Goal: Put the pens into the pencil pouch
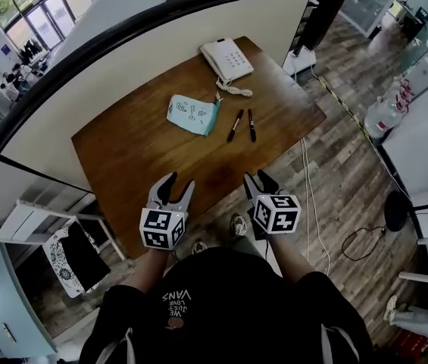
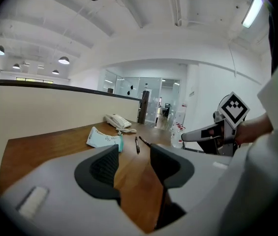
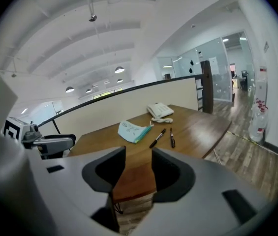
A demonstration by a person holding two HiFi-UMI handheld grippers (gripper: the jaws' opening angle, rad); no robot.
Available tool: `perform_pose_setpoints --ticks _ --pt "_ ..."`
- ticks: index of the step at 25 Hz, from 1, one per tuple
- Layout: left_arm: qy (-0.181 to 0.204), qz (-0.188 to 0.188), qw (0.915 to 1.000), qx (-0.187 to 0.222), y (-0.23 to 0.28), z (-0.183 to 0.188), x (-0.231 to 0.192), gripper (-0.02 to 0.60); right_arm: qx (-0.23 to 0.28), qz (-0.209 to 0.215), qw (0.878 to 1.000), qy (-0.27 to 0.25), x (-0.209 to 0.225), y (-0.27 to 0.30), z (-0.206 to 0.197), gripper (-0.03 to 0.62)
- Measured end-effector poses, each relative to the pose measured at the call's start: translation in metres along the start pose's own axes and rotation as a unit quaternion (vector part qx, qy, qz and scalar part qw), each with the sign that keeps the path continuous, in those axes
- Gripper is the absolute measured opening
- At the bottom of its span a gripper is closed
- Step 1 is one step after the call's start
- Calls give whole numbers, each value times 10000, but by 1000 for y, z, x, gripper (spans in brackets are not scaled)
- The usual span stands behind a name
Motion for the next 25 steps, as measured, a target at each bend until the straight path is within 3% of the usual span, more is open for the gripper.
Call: perform_pose_setpoints --ticks 16,21,25 --pt "-156 1192 9925 207 83 12 10 186 -757 1221 9879 -586 69 97 16 156" --pt "-200 1349 9905 196 91 14 0 186 -954 1303 9847 -649 67 130 15 156" --pt "-229 1260 9917 112 101 17 -14 186 -1097 1207 9845 -643 61 157 13 156"
Point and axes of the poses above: the fingertips, and each gripper's own axes: y forward along the fingers, x to its right, z out of its top, the point moved 4 cm from there along -y, backward along the fingers, and after that the axes turned 8 degrees about -y, right-handed, at the moved point
